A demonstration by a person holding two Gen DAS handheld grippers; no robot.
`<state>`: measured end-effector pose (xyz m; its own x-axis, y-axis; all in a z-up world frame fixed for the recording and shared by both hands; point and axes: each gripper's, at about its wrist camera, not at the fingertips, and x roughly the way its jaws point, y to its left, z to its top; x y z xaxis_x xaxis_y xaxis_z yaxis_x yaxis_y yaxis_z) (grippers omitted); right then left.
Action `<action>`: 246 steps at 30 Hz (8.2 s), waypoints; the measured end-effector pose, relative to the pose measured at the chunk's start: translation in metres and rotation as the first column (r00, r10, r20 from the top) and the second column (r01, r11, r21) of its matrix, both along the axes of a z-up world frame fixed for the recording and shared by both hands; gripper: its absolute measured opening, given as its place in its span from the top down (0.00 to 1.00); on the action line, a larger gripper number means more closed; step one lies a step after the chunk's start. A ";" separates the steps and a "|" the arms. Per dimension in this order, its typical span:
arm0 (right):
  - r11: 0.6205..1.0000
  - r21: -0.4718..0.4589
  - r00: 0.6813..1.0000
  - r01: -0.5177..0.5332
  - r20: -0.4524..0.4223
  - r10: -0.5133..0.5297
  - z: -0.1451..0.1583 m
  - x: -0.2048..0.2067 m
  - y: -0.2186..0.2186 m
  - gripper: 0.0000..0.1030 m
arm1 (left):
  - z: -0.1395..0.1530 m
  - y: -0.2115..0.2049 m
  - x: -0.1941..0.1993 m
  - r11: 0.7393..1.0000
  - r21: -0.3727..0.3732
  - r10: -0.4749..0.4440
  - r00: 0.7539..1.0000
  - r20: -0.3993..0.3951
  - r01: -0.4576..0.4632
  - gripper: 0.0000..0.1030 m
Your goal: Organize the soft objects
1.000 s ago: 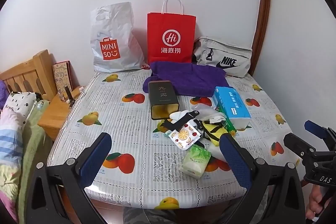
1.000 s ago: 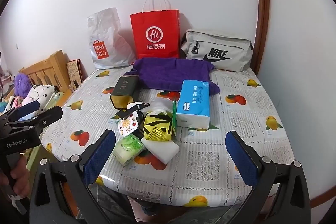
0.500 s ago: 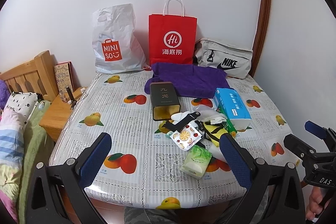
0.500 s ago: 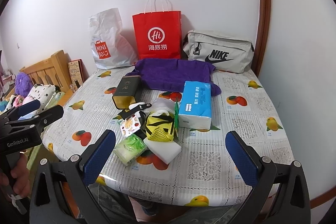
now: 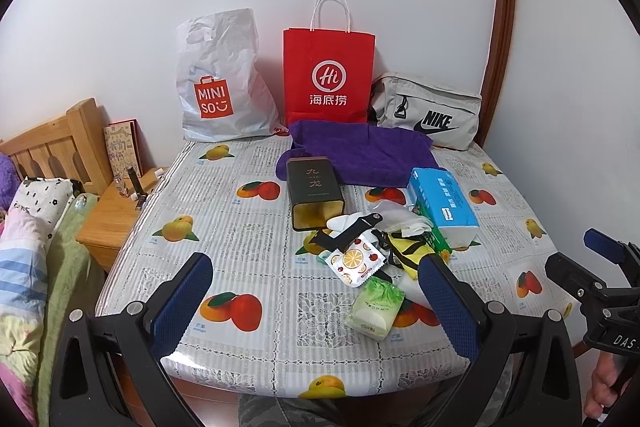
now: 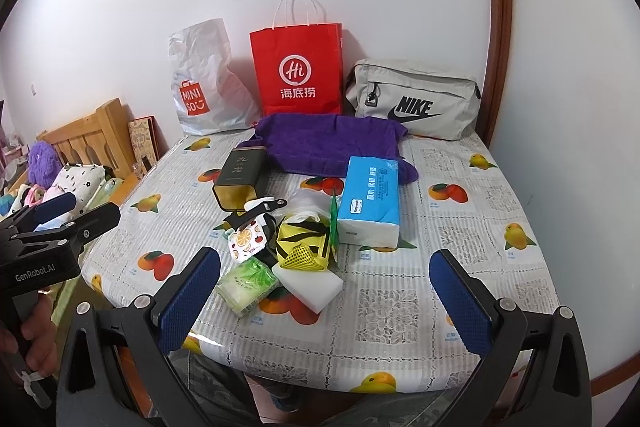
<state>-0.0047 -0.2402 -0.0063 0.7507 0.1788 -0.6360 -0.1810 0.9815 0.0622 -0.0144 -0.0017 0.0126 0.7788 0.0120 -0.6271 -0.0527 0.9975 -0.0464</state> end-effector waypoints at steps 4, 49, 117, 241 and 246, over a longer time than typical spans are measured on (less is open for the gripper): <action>1.000 0.000 1.000 0.003 0.002 -0.003 0.000 -0.001 0.000 0.00 | 0.001 0.001 0.000 1.000 -0.004 0.001 1.000 0.000 -0.001 0.00; 1.000 -0.005 1.000 -0.005 0.009 0.005 0.000 -0.002 0.002 0.00 | 0.007 0.005 0.001 1.000 -0.012 -0.020 1.000 0.004 0.020 0.00; 0.954 0.054 0.919 -0.295 -0.257 0.299 -0.180 0.082 0.028 0.34 | -0.164 0.014 0.089 0.958 -0.204 -0.253 0.925 -0.284 0.199 0.50; 0.995 0.043 0.980 -0.093 -0.174 0.099 -0.086 0.379 -0.025 0.42 | -0.085 0.041 0.355 0.985 -0.133 -0.145 0.942 -0.302 0.109 0.50; 0.995 0.032 0.967 -0.098 -0.234 0.103 -0.106 0.409 -0.020 0.42 | -0.091 0.035 0.380 0.987 -0.108 -0.146 0.941 -0.304 0.118 0.50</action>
<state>0.4047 -0.2600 -0.1127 0.5583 0.2601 -0.7878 -0.2562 0.9572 0.1344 0.3658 0.0334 -0.0788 0.5366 -0.1426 -0.8317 0.0535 0.9894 -0.1351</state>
